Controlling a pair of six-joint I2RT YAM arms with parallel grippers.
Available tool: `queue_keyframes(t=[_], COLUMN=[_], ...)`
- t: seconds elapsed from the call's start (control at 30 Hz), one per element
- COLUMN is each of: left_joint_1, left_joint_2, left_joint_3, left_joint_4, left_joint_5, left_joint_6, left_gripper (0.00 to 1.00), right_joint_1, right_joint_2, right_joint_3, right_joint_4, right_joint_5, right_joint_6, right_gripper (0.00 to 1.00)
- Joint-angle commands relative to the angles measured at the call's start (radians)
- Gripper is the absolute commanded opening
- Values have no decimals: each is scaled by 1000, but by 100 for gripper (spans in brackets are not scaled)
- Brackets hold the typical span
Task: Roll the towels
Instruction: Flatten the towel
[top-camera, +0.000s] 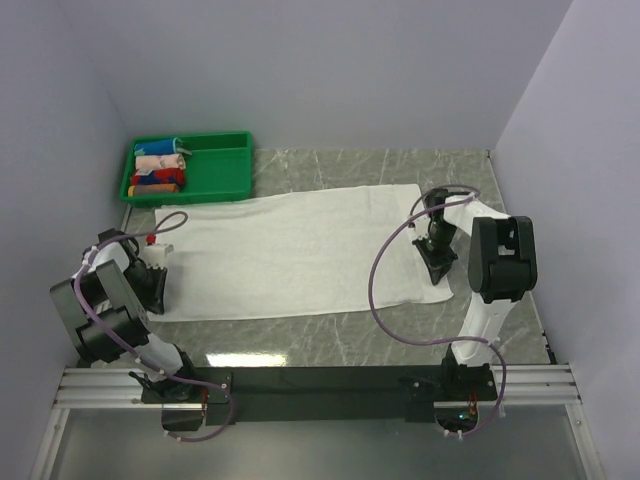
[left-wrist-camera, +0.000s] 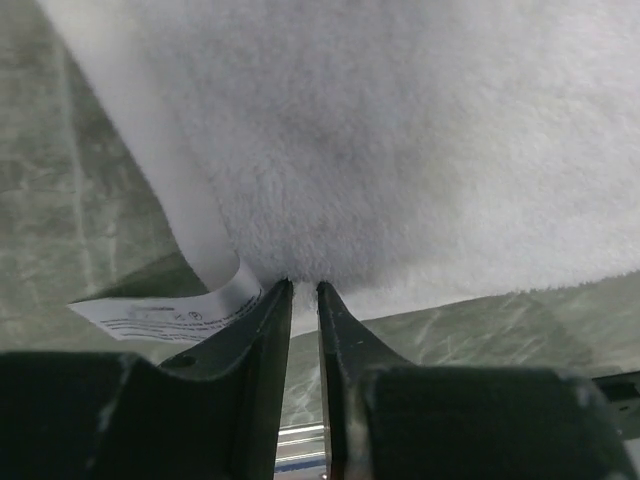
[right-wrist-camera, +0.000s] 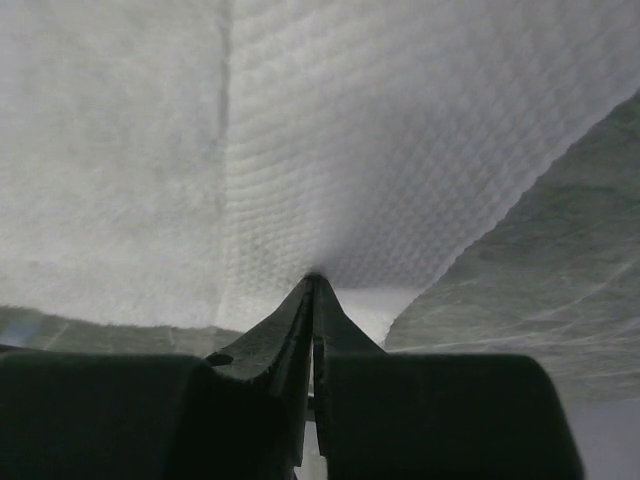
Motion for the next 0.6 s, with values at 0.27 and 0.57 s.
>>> queue_keyframes(t=[0.27,0.57], left_joint_1=[71,87], left_joint_2=[29,28], left_joint_3=[26,69], left_joint_4=[120,67], left_joint_5=[-168,-137], left_joint_6=[32,72], left_gripper=[23,20], right_joint_1=[-3,11], right_joint_2=[33,-54], right_joint_3=[-86,-185], right_joint_4=[77,76], right_joint_5=[270,299], right_joint_6=[74,39], right_gripper=[4,5])
